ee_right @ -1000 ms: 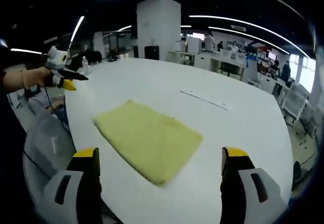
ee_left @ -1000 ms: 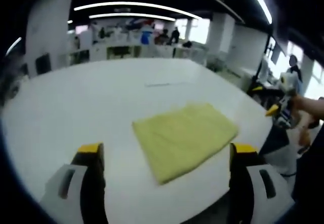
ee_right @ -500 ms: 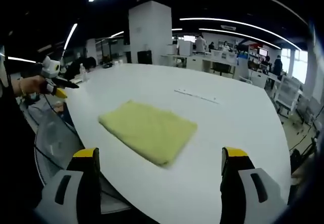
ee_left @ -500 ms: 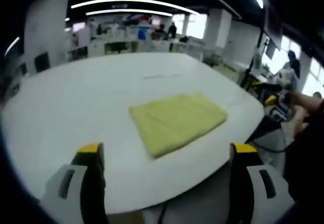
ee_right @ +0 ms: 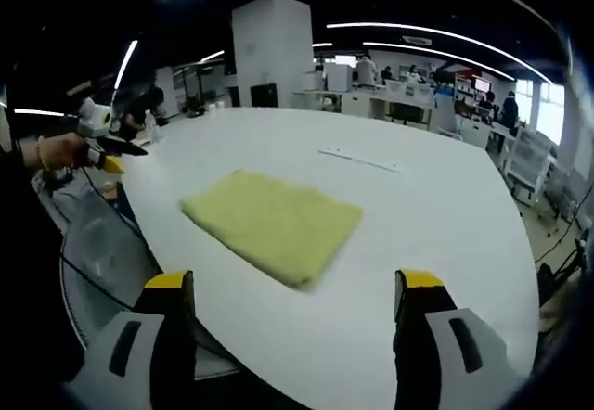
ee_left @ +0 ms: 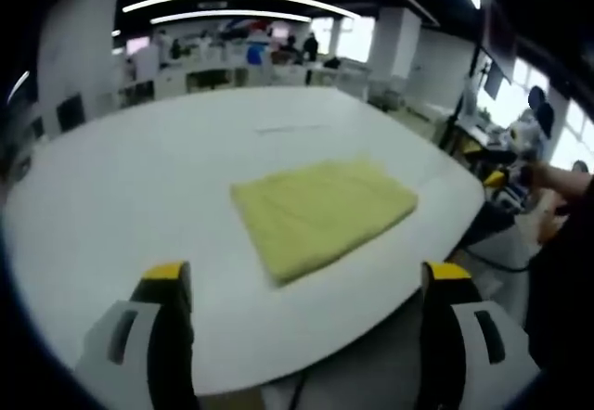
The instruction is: Fold the garment on the visible template until the final outline fits inside the template.
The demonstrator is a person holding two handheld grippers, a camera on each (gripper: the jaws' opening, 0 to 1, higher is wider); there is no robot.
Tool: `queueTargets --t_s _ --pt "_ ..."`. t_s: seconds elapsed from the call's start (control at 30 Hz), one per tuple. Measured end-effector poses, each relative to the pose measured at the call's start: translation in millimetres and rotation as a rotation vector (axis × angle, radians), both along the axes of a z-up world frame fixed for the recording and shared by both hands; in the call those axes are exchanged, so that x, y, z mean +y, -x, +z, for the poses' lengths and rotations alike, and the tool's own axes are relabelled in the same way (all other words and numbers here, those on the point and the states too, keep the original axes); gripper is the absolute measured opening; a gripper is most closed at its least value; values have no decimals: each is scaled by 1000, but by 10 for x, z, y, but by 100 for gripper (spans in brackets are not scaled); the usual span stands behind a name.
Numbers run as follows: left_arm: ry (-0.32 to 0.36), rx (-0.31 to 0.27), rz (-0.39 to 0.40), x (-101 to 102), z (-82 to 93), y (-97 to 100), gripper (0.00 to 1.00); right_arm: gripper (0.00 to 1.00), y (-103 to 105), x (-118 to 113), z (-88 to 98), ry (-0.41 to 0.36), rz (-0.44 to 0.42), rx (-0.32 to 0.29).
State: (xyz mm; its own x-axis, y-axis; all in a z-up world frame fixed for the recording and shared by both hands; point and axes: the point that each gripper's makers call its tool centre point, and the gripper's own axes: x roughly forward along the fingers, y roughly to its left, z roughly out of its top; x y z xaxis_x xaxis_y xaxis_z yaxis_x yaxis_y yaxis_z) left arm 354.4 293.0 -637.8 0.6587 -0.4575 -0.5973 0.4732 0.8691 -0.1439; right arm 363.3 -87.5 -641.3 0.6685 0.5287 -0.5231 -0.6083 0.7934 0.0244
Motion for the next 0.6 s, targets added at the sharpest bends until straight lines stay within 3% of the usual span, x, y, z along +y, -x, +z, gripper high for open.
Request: queueTargets --t_s 0.37,0.6 --pt "-4 83 -17 -47 -484 -147 72 67 -167 111 -456 12 41 81" --pt "-6 120 -28 -84 -703 -225 63 55 -285 151 -709 -2 33 114"
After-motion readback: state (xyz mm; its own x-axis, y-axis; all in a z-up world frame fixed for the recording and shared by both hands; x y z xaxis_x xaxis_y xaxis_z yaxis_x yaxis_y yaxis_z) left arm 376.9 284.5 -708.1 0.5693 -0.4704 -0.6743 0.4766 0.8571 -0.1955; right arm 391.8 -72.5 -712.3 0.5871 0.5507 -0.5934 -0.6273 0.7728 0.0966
